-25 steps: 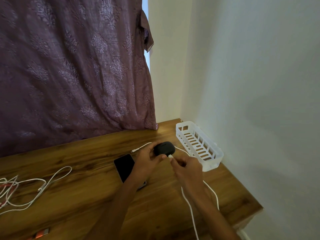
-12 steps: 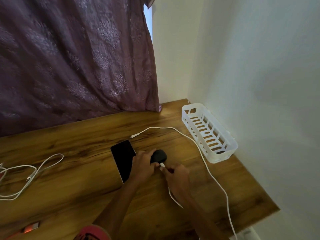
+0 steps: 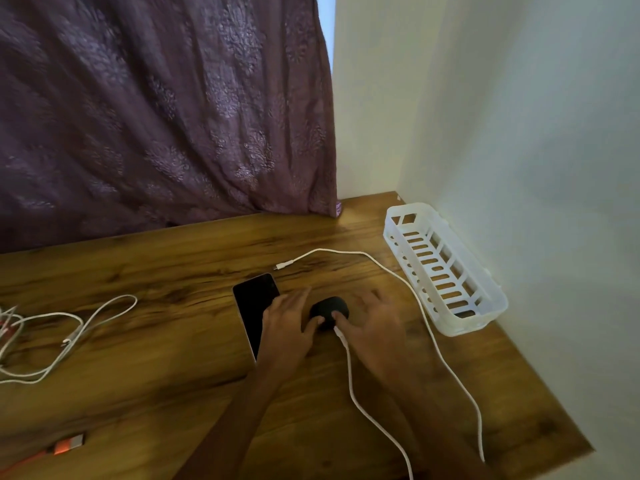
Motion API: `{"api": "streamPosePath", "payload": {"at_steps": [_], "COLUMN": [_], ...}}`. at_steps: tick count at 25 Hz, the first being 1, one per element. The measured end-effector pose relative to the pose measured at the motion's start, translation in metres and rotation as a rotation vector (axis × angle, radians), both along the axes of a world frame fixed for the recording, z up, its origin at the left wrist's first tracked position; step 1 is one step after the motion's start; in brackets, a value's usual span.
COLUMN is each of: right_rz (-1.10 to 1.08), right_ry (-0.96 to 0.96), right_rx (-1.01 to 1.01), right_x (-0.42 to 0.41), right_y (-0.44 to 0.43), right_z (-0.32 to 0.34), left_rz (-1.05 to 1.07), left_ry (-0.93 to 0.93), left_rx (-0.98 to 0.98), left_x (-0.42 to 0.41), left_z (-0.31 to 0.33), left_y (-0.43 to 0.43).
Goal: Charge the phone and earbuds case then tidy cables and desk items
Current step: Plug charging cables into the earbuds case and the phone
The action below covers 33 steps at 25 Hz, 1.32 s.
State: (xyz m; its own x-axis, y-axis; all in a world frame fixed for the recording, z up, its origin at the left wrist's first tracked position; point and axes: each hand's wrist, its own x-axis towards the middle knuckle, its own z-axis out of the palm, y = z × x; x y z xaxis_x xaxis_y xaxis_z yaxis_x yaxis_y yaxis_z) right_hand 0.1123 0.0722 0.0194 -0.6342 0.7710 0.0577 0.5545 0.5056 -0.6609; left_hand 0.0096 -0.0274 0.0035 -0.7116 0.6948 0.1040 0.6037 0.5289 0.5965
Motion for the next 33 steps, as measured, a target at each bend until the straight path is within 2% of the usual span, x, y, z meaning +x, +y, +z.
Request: {"api": "streamPosePath", "payload": {"at_steps": [2, 5, 10, 14, 17, 19, 22, 23, 24, 27, 29, 33], "right_rz": [0.142, 0.329, 0.515, 0.497, 0.507, 0.506, 0.469, 0.457, 0.43, 0.33, 0.286, 0.287], "right_ry": [0.041, -0.056, -0.205, -0.182, -0.201, -0.136, 0.109, 0.164, 0.191, 0.127, 0.084, -0.003], "right_rx": [0.1, 0.262, 0.398, 0.403, 0.484, 0.572, 0.636, 0.587, 0.455, -0.133, -0.378, -0.42], "right_x": [-0.026, -0.079, -0.135, -0.146, -0.142, -0.132, -0.097, -0.083, -0.069, -0.042, -0.034, -0.033], "right_y": [0.012, 0.028, 0.039, 0.045, 0.048, 0.046, 0.031, 0.023, 0.012, -0.023, -0.047, -0.074], "right_z": [0.007, -0.003, -0.032, -0.039, -0.029, -0.01, 0.026, 0.033, 0.037, 0.036, 0.027, 0.003], "left_rz": [0.086, 0.21, 0.274, 0.296, 0.299, 0.325, 0.372, 0.393, 0.417, 0.478, 0.496, 0.517], "left_ry": [0.02, -0.003, -0.042, -0.062, -0.102, -0.174, -0.318, -0.374, -0.429, -0.644, -0.808, -0.988], "left_rx": [0.086, 0.137, 0.142, 0.148, 0.156, 0.179, 0.249, 0.276, 0.308, 0.432, 0.545, 0.606], "left_x": [-0.003, -0.005, -0.005, -0.004, -0.004, -0.004, -0.001, 0.001, 0.004, 0.013, 0.019, 0.021], "left_z": [-0.001, -0.007, -0.014, -0.014, -0.011, -0.01, -0.008, -0.007, -0.004, 0.007, 0.013, 0.016], "left_y": [-0.012, -0.031, -0.056, -0.066, -0.067, -0.067, -0.071, -0.073, -0.075, -0.074, -0.075, -0.077]}}
